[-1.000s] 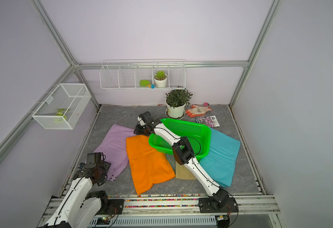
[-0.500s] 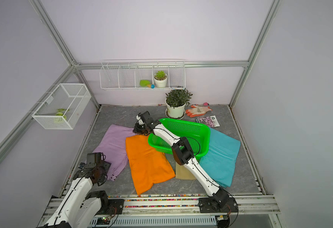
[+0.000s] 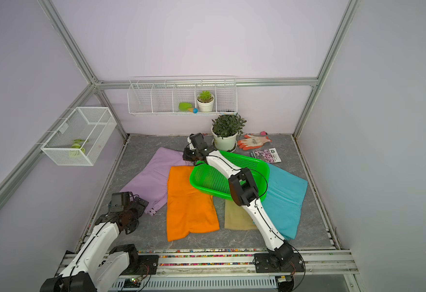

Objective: Put the folded long pants in the basket
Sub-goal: Pick up the long pant at the center of the board.

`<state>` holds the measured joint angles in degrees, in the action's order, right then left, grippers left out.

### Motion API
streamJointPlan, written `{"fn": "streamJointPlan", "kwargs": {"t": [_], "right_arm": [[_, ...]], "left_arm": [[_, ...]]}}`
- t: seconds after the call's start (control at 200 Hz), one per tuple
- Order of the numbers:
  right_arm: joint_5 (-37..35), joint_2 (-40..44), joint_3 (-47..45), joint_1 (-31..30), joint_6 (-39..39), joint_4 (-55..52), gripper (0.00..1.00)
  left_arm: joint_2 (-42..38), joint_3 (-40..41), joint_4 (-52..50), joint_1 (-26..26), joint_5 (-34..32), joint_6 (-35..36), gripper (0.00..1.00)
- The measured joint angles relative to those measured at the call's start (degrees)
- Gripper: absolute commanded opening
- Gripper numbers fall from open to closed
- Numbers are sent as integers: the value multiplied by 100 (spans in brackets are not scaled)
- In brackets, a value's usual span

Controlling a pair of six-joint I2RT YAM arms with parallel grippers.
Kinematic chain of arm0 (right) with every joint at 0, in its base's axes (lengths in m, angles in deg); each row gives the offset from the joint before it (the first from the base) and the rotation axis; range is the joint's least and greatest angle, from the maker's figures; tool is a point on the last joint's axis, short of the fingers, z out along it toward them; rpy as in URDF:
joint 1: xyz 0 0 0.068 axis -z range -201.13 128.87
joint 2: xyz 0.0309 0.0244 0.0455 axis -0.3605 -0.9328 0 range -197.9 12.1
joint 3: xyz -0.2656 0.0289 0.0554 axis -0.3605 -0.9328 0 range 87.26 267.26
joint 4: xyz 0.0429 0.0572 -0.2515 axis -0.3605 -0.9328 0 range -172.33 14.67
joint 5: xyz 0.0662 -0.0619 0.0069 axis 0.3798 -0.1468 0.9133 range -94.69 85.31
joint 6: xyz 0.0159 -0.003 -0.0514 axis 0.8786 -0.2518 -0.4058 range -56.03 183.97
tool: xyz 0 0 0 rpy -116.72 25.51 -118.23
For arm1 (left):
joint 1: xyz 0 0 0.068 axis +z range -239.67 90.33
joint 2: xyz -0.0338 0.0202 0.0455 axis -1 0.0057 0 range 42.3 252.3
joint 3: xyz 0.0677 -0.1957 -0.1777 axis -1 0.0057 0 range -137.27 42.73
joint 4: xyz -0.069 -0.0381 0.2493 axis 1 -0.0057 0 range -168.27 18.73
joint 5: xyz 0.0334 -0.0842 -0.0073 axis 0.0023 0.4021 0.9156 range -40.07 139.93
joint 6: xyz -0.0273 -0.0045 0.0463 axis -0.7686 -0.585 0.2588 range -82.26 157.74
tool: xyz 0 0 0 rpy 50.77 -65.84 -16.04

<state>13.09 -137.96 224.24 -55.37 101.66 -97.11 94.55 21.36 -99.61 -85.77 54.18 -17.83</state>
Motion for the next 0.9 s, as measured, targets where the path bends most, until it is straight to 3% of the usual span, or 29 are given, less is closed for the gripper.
{"fn": "streamJointPlan", "kwargs": {"t": [0.19, 0.425, 0.715, 0.9], "right_arm": [[-22, 2, -22, 470, -50, 48, 0], [13, 2, -144, 407, -144, 87, 0], [120, 35, -201, 380, -175, 87, 0], [162, 55, -223, 378, -175, 85, 0]], "left_arm": [[533, -192, 372, 2, 236, 170, 100], [1871, -922, 890, 33, 625, 238, 99], [3261, -1572, 2015, 61, 1532, 269, 82], [3810, -1965, 2201, 42, 1703, 339, 69]]}}
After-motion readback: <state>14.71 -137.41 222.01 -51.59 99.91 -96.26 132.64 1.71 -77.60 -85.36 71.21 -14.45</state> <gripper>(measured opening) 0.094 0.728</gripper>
